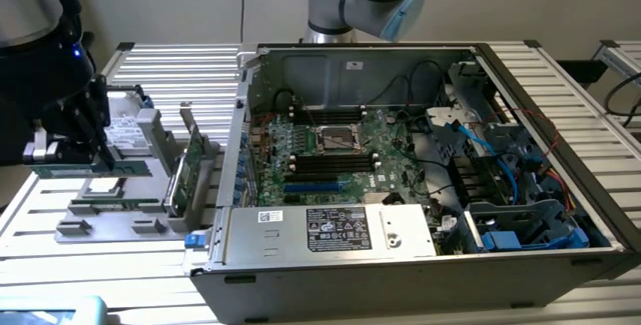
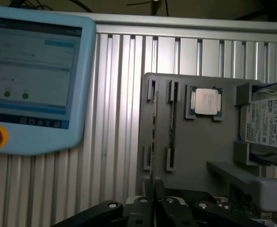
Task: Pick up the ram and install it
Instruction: 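Pick up the ram and move it above insertion slot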
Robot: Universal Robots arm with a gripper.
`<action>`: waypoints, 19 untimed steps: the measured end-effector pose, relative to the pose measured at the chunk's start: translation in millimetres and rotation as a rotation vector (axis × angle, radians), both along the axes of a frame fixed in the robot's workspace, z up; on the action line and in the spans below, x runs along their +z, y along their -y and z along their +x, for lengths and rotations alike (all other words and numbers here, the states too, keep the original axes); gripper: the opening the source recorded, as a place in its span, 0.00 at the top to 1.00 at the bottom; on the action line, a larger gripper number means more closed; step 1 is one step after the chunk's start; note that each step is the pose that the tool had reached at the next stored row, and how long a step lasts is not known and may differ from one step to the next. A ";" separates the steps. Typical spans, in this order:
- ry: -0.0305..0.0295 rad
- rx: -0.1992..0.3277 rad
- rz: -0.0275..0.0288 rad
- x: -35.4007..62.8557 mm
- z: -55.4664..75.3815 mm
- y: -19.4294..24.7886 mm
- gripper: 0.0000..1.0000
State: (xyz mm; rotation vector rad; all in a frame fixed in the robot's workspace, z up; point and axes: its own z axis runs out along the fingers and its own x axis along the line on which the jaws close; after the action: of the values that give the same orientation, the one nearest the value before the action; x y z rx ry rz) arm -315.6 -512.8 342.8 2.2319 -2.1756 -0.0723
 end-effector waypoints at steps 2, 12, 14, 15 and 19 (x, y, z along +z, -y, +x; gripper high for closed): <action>0.0001 0.000 0.0001 9.1 6.1 0.4 0.87; -0.0035 0.000 0.0000 44.0 48.3 2.8 0.87; -0.0045 0.000 -0.0001 45.9 57.2 2.9 0.87; -0.0046 0.000 0.0000 46.2 62.1 2.9 0.87; -0.0047 0.000 0.0000 46.4 80.2 2.9 0.87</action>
State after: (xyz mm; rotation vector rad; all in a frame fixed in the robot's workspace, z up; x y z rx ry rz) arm -235.4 -515.7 389.2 2.2296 -2.1731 -0.0774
